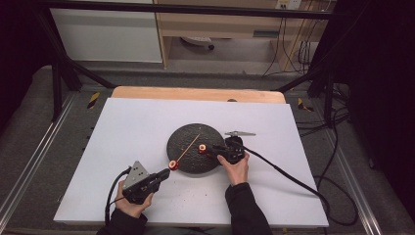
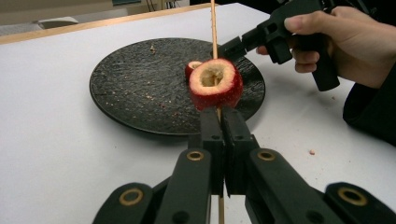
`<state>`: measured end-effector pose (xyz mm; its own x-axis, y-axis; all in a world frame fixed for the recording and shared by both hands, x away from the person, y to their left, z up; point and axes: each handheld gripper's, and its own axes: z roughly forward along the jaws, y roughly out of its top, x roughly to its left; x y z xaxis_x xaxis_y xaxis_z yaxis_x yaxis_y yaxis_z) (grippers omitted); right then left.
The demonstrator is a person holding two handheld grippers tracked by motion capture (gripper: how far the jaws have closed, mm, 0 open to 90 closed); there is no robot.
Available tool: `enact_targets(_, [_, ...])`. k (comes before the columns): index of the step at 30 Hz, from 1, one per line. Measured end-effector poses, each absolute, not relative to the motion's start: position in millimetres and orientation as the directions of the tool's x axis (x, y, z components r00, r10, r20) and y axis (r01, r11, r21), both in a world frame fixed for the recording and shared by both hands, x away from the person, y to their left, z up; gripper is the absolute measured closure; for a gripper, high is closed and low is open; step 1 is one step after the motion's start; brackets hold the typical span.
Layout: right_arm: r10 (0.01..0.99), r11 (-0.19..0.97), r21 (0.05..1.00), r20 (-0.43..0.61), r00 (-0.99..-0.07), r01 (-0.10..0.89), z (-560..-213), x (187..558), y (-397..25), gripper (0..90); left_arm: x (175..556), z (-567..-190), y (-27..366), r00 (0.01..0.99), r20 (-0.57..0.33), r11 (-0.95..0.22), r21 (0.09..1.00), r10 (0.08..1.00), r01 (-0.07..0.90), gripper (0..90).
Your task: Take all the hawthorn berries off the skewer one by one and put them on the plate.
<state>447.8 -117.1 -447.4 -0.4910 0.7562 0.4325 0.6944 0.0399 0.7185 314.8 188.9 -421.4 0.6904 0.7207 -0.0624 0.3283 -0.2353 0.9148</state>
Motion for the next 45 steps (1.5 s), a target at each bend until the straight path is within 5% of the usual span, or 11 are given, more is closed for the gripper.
enact_targets(6, [0.747, 0.035, 0.764, 0.408, -0.525, 0.644, -431, 440, -122, 43.0, 315, -421, 189, 0.689, -0.062, -0.235, 0.915, 0.722, 0.329, 88.4])
enact_targets(12, [0.731, 0.028, 0.807, 0.386, -0.563, 0.590, -416, 428, -126, 17.6, 315, -422, 189, 0.690, -0.060, -0.239, 0.913, 0.721, 0.329, 88.3])
enact_targets(18, [0.712, 0.050, 0.808, 0.384, -0.588, 0.587, -410, 419, -126, 5.3, 316, -423, 188, 0.690, -0.063, -0.239, 0.912, 0.721, 0.333, 88.3])
enact_targets(34, [0.659, 0.110, 0.822, 0.361, -0.660, 0.559, -396, 397, -92, 3.9, 316, -423, 187, 0.691, -0.060, -0.244, 0.911, 0.720, 0.333, 88.3])
enact_targets(45, [0.591, 0.099, 0.802, 0.429, -0.683, 0.590, -404, 393, -60, 15.1, 316, -424, 186, 0.691, -0.055, -0.248, 0.910, 0.721, 0.332, 88.3])
